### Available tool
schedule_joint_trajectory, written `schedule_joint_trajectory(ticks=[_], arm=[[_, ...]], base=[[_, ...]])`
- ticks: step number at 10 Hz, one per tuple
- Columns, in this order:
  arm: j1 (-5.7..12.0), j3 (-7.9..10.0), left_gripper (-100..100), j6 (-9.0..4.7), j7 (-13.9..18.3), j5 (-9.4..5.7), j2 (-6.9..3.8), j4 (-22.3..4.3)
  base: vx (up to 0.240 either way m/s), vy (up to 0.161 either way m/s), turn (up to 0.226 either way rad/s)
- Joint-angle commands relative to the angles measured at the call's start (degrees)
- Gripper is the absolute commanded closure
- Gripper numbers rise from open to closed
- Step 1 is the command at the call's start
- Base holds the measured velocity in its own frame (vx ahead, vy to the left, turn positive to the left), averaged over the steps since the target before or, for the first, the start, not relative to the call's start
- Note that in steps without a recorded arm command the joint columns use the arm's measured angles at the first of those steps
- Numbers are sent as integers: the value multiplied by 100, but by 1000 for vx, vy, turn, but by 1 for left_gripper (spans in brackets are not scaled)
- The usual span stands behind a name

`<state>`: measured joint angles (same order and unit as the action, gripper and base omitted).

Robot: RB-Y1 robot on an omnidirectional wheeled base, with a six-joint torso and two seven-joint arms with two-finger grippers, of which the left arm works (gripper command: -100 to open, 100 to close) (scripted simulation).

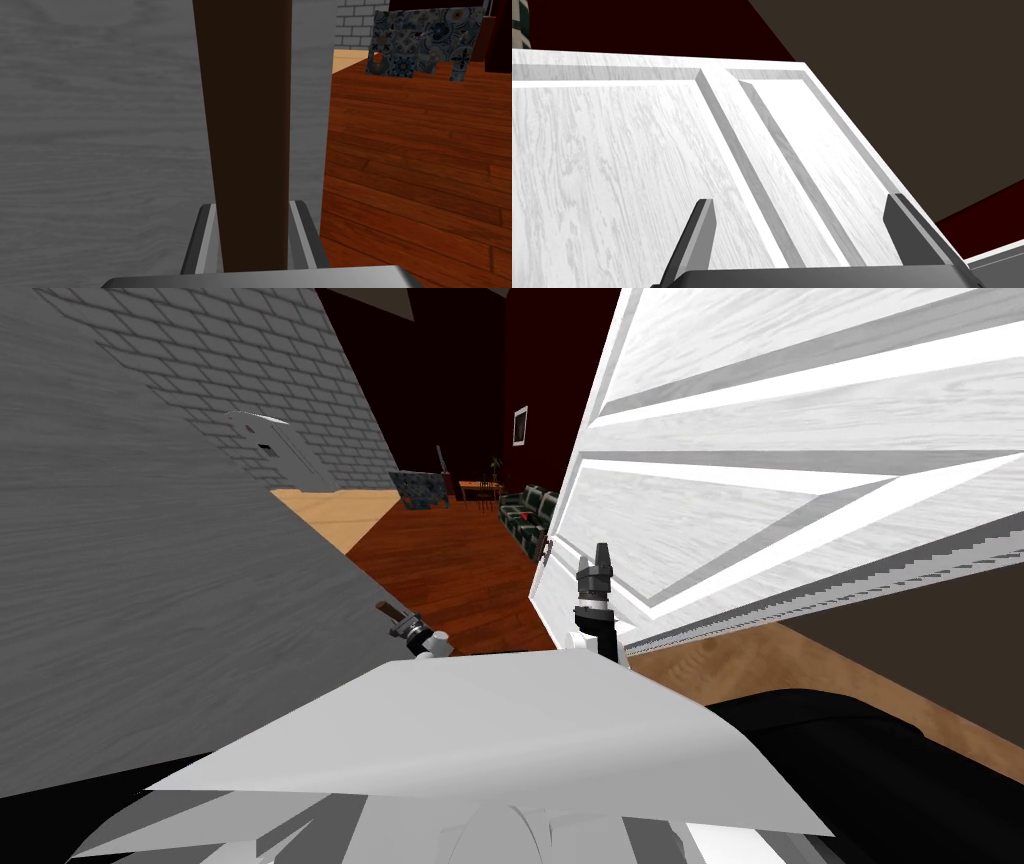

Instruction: Push the door open

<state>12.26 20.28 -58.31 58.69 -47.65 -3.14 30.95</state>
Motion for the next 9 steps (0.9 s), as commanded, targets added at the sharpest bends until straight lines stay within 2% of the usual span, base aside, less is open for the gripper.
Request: schedule_joint_trajectory(ticks=[1, 3, 4, 5, 6, 9], arm=[[-54, 98, 100, -23, -42, -66, -40, 104], [-60, 188, 100, -50, -58, -140, -11, 96], [-97, 151, 100, 9, -69, -119, 23, 135], [-100, 240, 100, -37, -79, -190, -51, 124], [-100, 240, 100, -37, -79, -190, -51, 124], [-124, 443, 100, -103, -119, -365, -165, 98]], base=[[161, 60, 39], [185, 38, 69], [80, 23, 34], [105, 54, 24], [128, 59, 40], [176, 99, 54]])
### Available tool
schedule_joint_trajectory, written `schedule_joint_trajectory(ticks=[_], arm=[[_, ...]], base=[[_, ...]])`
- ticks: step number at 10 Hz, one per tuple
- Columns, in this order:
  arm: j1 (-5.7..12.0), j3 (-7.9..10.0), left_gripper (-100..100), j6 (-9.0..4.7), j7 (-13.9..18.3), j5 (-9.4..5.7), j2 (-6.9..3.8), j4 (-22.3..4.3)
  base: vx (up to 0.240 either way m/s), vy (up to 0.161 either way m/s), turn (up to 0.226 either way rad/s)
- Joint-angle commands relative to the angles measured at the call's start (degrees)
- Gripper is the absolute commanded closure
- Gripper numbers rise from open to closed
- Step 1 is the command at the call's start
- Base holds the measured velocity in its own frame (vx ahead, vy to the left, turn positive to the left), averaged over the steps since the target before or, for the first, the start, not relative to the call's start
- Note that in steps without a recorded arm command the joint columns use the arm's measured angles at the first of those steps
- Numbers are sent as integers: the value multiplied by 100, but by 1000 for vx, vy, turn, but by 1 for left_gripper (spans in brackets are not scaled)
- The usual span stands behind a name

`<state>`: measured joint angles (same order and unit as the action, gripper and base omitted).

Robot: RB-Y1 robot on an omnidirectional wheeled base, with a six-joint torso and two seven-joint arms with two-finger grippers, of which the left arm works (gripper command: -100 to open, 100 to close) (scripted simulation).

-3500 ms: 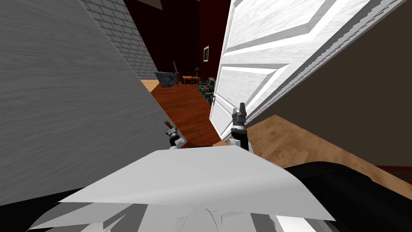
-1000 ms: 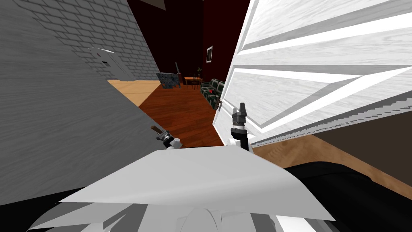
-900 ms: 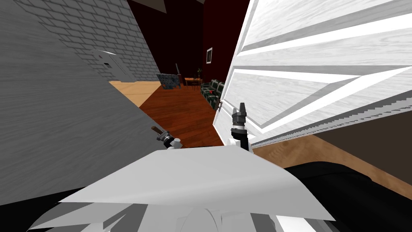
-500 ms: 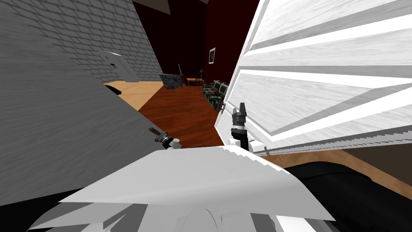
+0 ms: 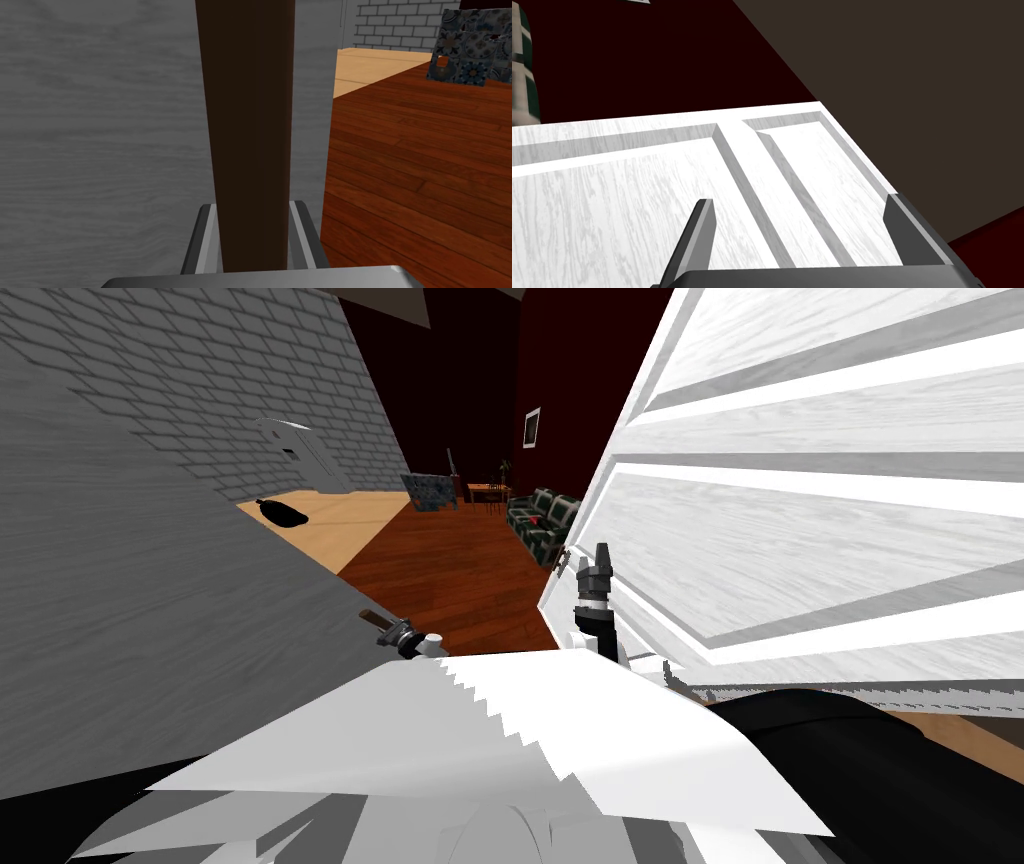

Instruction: Push the door open

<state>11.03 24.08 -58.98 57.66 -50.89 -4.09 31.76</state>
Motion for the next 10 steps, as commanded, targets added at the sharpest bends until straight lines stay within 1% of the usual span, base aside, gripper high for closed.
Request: schedule_joint_trajectory(ticks=[1, 5, 6, 7, 8, 10], arm=[[-6, 95, 100, -47, -22, -69, -85, 12], [-31, 312, 100, -118, -64, -256, -165, -16], [-31, 312, 100, -118, -64, -256, -165, -16], [37, 293, 100, -167, 12, -240, -196, -161], [16, 401, 100, -201, -21, -335, -252, -159], [11, 432, 100, -210, -28, -363, -266, -166]], base=[[187, 93, 52], [171, 109, 49], [111, 55, 33], [37, 23, 14], [132, 101, 37], [151, 95, 46]])
